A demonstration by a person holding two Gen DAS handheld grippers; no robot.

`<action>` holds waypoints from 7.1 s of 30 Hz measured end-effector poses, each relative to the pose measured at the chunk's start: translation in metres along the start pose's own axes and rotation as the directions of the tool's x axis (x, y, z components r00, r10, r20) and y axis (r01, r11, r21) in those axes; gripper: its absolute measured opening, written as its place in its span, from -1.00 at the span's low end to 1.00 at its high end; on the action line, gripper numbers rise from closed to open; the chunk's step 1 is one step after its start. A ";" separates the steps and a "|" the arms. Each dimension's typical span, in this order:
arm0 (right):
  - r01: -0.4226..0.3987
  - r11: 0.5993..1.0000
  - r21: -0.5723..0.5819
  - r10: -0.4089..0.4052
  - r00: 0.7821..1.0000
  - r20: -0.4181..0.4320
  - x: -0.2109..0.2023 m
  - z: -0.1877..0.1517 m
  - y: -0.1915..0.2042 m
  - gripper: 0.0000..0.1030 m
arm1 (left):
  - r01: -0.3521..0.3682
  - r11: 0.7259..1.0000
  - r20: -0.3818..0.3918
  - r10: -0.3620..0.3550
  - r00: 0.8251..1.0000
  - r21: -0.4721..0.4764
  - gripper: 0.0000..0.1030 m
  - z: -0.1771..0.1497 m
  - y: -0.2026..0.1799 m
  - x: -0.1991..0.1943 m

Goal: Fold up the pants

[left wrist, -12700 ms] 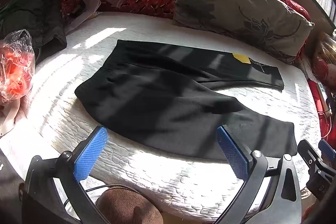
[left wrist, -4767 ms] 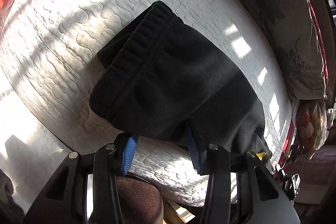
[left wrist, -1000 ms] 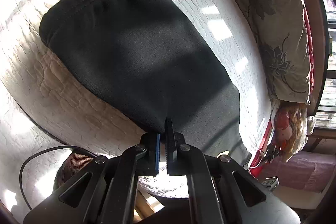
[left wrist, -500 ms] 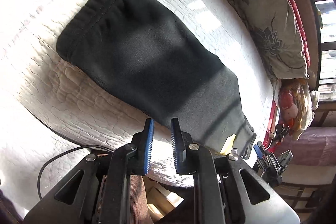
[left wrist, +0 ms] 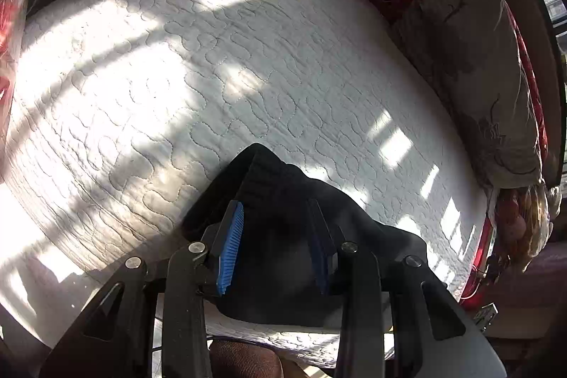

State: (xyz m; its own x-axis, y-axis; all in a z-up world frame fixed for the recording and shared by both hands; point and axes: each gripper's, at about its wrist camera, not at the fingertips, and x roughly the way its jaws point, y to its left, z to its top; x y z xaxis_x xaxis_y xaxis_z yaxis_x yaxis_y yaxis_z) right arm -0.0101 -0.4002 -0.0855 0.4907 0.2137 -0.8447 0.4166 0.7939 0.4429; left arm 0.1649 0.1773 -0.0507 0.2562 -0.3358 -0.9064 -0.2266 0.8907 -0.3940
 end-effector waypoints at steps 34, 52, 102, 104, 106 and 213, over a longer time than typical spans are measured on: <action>0.115 0.993 -0.001 -0.114 0.985 0.127 -0.023 0.004 0.011 -0.43 | 0.118 0.992 0.013 -0.118 0.993 -0.034 -0.29 -0.017 0.039 -0.012; -0.018 0.921 -0.388 -0.009 0.998 -0.067 0.036 -0.079 0.179 -0.27 | 0.294 0.926 -0.022 -0.308 0.951 -0.236 -0.32 -0.053 0.046 0.020; 0.159 0.986 -0.052 -0.160 0.987 -0.024 -0.008 -0.045 0.004 -0.75 | 0.174 0.970 -0.109 -0.194 0.975 -0.169 -0.43 -0.067 0.043 0.050; 0.176 0.983 -0.055 -0.178 0.984 -0.031 0.000 -0.047 0.003 -0.72 | 0.196 0.968 -0.106 -0.214 0.971 -0.154 -0.43 -0.067 0.045 0.041; 0.175 0.984 -0.044 -0.177 0.984 -0.026 -0.001 -0.047 0.006 -0.61 | 0.205 0.973 -0.086 -0.215 0.973 -0.106 -0.42 -0.067 0.044 0.027; -0.052 0.873 -0.485 0.062 0.998 0.003 0.012 -0.104 0.231 -0.06 | 0.226 0.962 -0.142 -0.205 0.969 0.151 0.06 -0.063 -0.061 -0.017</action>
State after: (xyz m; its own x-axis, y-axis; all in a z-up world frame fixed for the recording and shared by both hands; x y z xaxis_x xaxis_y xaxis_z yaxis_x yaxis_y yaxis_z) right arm 0.0121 -0.1551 -0.0248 0.5180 0.2603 -0.8148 -0.0333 0.9580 0.2848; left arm 0.1152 0.1096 -0.0215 0.1615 -0.5510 -0.8187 -0.0183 0.8278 -0.5607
